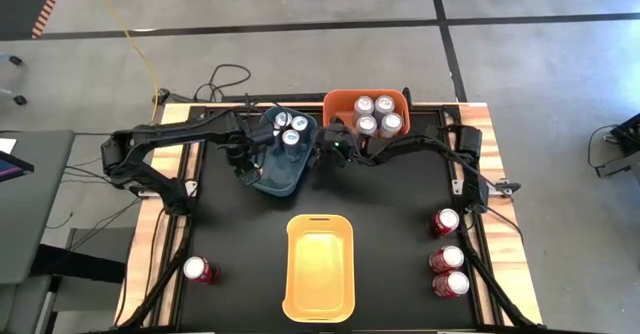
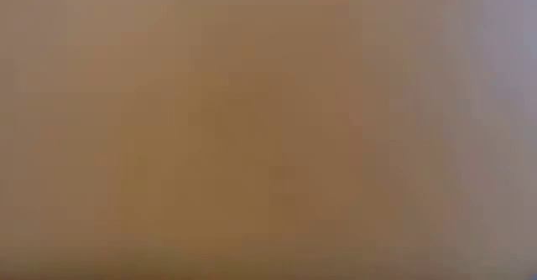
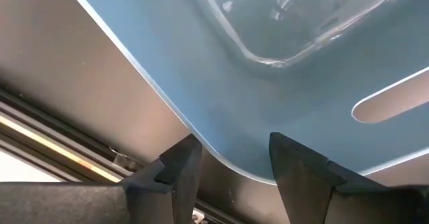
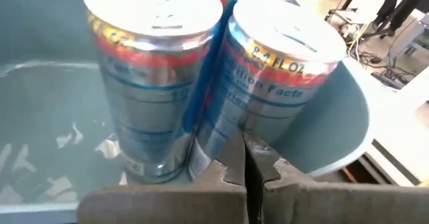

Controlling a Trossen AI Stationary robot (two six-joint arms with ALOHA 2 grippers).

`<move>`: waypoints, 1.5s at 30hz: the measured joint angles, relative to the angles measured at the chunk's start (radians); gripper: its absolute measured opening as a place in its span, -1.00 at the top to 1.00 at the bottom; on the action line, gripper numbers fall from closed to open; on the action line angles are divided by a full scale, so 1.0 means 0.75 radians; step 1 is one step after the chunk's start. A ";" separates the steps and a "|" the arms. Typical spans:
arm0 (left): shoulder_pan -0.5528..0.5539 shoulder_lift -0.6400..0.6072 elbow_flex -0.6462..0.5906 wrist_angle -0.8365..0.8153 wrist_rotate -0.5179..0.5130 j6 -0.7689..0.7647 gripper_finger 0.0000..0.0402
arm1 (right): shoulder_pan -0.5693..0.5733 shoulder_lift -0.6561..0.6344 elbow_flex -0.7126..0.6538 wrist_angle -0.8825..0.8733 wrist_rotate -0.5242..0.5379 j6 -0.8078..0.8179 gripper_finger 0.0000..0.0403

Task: Sort soda cans
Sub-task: Adjust the blue bin

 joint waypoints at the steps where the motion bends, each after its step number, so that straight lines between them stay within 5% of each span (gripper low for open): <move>1: 0.000 0.000 0.000 0.004 0.000 -0.001 0.15 | -0.003 0.000 0.004 0.002 -0.002 -0.004 0.97; 13: -0.144 -0.298 0.035 0.027 -0.014 0.129 0.15 | 0.100 -0.227 0.003 -0.272 0.015 -0.054 0.97; 22: -0.556 -0.499 0.019 0.055 -0.011 -0.246 0.15 | 0.269 -0.476 -0.196 -0.284 -0.002 0.002 0.97; 31: -0.979 -0.426 0.018 0.194 -0.245 -0.379 0.35 | 0.504 -0.645 -0.435 -0.277 0.117 0.219 0.97; 45: -1.018 -0.248 -0.094 0.342 -0.225 -0.526 0.92 | 0.835 -0.659 -0.446 -0.377 0.511 0.438 0.97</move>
